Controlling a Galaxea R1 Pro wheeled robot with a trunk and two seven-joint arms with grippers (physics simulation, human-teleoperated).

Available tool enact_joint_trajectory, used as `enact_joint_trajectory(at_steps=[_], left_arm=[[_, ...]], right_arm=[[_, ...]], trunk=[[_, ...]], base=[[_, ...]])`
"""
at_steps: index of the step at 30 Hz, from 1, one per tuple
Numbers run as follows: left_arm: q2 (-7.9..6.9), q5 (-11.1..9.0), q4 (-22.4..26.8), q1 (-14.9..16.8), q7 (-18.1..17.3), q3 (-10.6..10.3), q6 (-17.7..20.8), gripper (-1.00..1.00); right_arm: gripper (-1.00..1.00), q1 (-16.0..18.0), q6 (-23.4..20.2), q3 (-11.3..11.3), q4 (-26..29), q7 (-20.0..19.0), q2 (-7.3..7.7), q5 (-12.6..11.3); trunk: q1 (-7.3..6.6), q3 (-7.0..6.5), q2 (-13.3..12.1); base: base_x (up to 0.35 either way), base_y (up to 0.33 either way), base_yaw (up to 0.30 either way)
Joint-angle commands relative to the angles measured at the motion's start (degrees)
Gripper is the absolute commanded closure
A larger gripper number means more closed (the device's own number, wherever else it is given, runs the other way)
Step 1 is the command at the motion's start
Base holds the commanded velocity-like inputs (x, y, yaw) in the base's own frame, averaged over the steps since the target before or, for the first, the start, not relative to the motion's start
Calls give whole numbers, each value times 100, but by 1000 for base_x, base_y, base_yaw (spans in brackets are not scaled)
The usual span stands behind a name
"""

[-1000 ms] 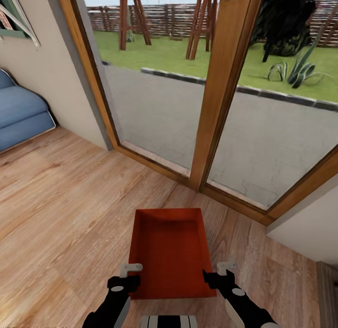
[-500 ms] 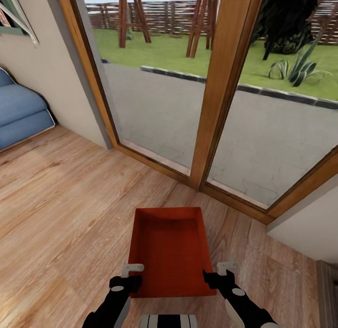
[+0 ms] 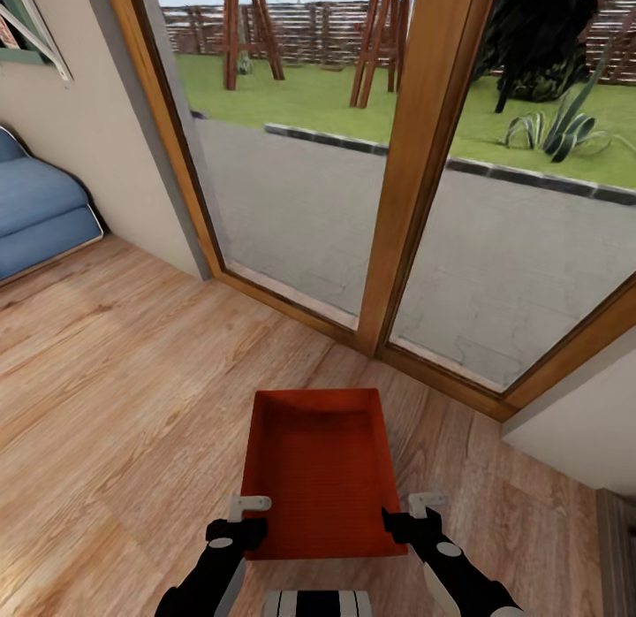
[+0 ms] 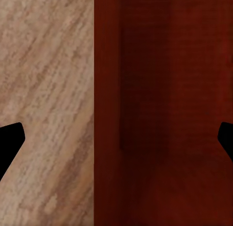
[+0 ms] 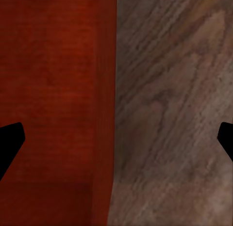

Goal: Move the two storage containers from the living room to the garage. In the garage, place one container on the floor and stack the other container on top of it (either order is fine).

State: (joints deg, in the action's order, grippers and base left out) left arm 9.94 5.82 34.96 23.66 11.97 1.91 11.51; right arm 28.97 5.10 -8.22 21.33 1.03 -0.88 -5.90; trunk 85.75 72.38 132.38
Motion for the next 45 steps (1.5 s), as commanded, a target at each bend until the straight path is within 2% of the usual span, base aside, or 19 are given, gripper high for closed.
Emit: enact_joint_trajectory(at_steps=[1, 6, 18, 23, 45], left_arm=[[6, 60, 10, -1, -2, 20, 36, -100], [6, 60, 10, 2, -2, 20, 36, -100], [6, 60, 11, 1, 6, 33, 21, -100], [6, 60, 11, 3, 7, 213, 10, -100], [6, 51, 11, 2, 4, 231, 2, -100]], right_arm=[[-100, 4, 25, -42, -6, 11, 2, -60], [-100, 4, 26, -40, -6, 11, 3, -60], [-100, 4, 26, -40, -6, 12, 4, -60], [-100, 4, 23, -39, -6, 10, 5, -60], [-100, 4, 26, -39, -6, 12, 3, -60]], trunk=[[22, 22, 43], [131, 112, 244], [131, 112, 244], [241, 202, 444], [263, 220, 484]], base=[[0, 0, 0], [0, 0, 0], [0, 0, 0], [0, 0, 0], [0, 0, 0]])
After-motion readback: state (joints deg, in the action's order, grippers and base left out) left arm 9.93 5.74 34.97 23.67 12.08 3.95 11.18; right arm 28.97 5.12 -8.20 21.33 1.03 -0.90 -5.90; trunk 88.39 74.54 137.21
